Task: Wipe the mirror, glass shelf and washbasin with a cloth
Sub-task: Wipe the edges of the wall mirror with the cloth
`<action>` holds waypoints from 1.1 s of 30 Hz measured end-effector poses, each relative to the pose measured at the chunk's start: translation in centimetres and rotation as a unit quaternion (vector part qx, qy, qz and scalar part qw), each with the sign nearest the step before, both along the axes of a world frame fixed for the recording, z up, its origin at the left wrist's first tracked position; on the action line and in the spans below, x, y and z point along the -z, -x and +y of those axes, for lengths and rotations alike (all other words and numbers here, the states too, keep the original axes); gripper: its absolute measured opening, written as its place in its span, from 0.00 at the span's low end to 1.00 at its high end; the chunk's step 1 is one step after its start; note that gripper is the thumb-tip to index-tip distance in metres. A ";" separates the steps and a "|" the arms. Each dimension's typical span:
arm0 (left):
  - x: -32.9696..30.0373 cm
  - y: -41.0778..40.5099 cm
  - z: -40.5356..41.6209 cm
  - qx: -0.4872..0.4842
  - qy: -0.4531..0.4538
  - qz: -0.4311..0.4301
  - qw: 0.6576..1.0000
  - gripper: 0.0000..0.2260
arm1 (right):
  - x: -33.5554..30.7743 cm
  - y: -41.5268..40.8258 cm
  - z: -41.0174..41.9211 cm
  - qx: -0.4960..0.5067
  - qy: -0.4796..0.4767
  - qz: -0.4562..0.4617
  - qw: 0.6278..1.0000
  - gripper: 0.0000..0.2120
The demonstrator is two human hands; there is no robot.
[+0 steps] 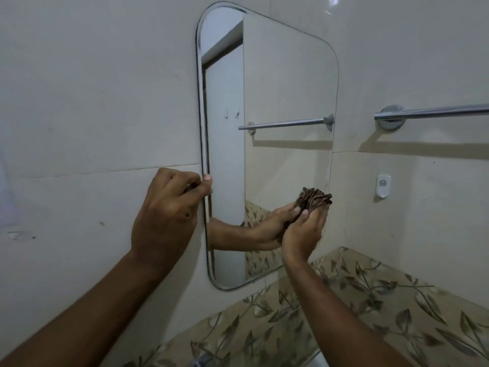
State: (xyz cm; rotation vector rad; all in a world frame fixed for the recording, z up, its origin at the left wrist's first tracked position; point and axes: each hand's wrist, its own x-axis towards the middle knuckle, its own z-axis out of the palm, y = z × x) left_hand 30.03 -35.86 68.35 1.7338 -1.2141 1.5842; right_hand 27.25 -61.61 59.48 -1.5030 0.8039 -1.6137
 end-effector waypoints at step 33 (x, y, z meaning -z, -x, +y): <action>8.8 0.5 0.2 -0.044 0.050 -0.005 0.998 0.06 | 4.2 0.2 -1.1 -0.027 0.147 -0.032 0.988 0.25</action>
